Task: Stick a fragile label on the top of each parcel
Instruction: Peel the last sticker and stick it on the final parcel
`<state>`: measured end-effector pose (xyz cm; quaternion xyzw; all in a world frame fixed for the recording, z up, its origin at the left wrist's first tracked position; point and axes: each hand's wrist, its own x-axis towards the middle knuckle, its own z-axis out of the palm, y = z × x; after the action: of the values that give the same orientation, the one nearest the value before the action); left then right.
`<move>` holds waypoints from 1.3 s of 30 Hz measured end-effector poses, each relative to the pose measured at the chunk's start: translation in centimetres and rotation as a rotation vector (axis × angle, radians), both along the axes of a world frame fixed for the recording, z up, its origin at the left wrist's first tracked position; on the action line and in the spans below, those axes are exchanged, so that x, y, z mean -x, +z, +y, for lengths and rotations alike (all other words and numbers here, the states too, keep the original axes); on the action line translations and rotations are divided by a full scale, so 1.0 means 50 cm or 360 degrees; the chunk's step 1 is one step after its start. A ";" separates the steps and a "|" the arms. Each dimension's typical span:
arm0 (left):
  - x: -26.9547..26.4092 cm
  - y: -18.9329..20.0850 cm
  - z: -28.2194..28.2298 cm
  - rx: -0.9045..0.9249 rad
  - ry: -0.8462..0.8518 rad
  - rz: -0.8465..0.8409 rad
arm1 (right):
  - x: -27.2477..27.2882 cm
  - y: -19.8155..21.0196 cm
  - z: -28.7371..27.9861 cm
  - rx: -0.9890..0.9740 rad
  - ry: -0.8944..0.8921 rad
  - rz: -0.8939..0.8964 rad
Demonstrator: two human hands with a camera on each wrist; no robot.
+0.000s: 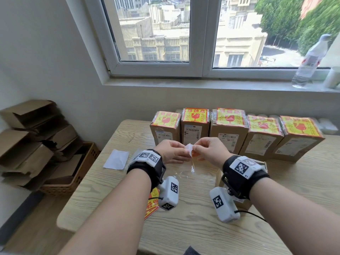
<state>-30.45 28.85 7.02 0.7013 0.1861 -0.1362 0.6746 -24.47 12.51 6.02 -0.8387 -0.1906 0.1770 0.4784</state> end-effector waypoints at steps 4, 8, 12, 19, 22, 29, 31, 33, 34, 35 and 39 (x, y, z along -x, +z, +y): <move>0.000 0.000 0.009 -0.0002 -0.0016 0.0016 | 0.006 0.009 0.000 -0.0169 -0.0023 0.0138; 0.000 0.007 0.016 0.0027 -0.0013 -0.0011 | 0.006 0.010 0.003 -0.0046 0.0090 0.0066; -0.002 0.006 0.029 -0.0030 -0.0028 0.0004 | 0.001 0.005 0.017 0.0000 0.0035 0.0057; -0.017 0.001 0.048 0.0007 0.0223 -0.0004 | -0.007 0.003 0.051 -0.0113 0.0004 0.0104; -0.021 -0.002 0.060 -0.0042 0.0140 -0.0023 | -0.005 0.003 0.071 -0.0156 0.0038 0.0167; -0.025 -0.003 0.093 -0.0053 0.0076 -0.0008 | -0.012 -0.001 0.111 -0.0164 0.0009 0.0186; -0.027 -0.001 0.103 -0.0017 0.0094 0.0005 | -0.015 -0.002 0.118 -0.0171 -0.0013 0.0170; -0.031 0.001 0.115 0.0039 0.0109 0.0017 | -0.019 -0.001 0.128 -0.0158 -0.0028 0.0149; -0.033 0.001 0.120 0.0055 0.0109 0.0016 | -0.019 -0.001 0.133 -0.0158 -0.0037 0.0148; -0.035 0.002 0.123 0.0065 0.0106 0.0014 | -0.020 0.001 0.137 -0.0158 -0.0050 0.0153; -0.038 0.005 0.127 0.0082 0.0066 0.0032 | -0.022 0.009 0.147 -0.0108 -0.0089 0.0147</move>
<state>-28.52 35.21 7.26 0.6782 0.2038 -0.1341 0.6932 -23.35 19.88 6.49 -0.8180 -0.1505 0.1955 0.5196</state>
